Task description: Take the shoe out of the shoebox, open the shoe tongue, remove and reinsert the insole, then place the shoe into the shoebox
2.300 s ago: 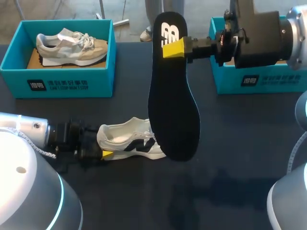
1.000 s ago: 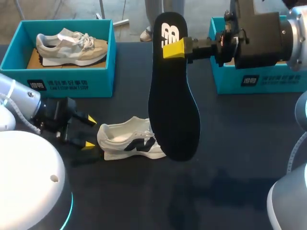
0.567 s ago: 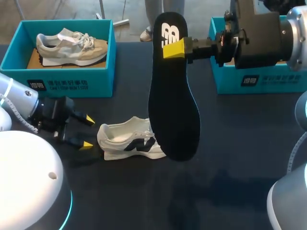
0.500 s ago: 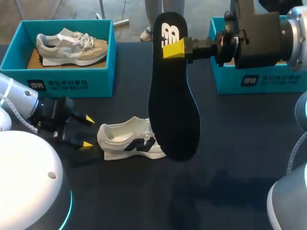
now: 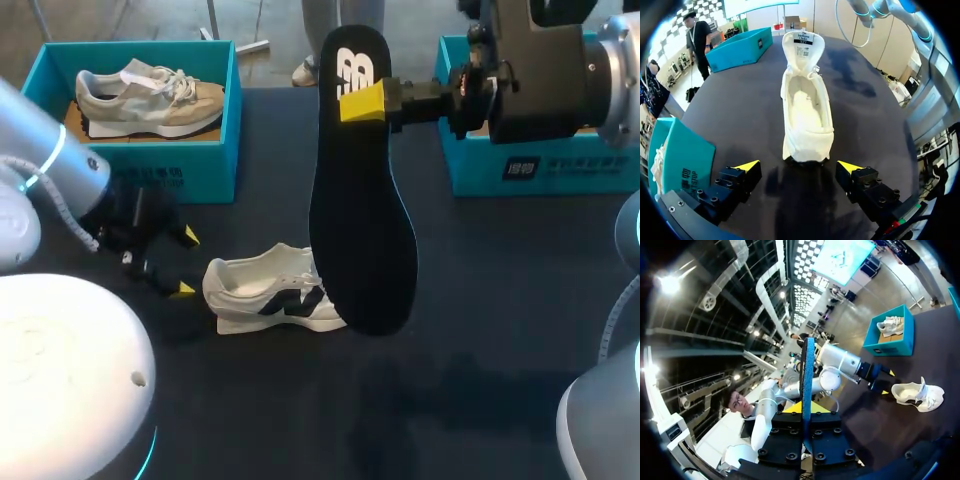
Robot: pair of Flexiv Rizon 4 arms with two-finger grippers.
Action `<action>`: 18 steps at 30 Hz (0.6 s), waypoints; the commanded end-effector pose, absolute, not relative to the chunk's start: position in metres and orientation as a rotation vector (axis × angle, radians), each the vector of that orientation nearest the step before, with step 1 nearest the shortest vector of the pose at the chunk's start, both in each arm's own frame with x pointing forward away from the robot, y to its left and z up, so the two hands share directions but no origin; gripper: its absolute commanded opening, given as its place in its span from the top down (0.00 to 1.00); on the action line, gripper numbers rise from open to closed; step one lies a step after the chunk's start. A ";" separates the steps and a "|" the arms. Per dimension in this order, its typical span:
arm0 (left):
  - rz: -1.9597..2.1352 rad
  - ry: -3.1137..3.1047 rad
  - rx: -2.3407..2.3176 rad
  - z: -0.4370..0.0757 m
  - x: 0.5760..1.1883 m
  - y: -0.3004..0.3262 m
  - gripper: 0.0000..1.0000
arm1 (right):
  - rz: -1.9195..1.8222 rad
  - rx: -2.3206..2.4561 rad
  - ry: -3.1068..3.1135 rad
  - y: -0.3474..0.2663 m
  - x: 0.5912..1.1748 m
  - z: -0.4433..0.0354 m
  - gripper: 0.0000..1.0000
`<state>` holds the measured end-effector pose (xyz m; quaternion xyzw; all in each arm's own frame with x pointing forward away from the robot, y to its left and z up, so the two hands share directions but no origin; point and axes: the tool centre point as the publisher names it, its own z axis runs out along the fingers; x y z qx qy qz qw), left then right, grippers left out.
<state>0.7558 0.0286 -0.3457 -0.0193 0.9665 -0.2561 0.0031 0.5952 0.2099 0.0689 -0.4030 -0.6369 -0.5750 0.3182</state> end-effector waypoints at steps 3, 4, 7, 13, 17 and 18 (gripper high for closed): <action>-0.516 3.106 -0.010 -0.322 0.759 0.025 0.00 | -1.512 -1.064 -1.674 0.214 0.596 0.069 1.00; -0.494 3.116 -0.006 -0.320 0.760 0.024 0.00 | -1.512 -1.064 -1.674 0.214 0.596 0.069 1.00; -0.466 3.152 -0.002 -0.314 0.763 0.021 0.00 | -1.512 -1.064 -1.674 0.214 0.596 0.069 1.00; -0.257 3.235 0.115 -0.304 0.759 0.006 0.00 | -1.512 -1.064 -1.674 0.214 0.596 0.069 1.00; -0.217 3.281 0.174 -0.298 0.753 -0.002 0.00 | -1.512 -1.064 -1.674 0.214 0.596 0.069 1.00; -0.196 3.284 0.170 -0.296 0.753 -0.003 0.00 | -1.512 -1.064 -1.674 0.214 0.596 0.069 1.00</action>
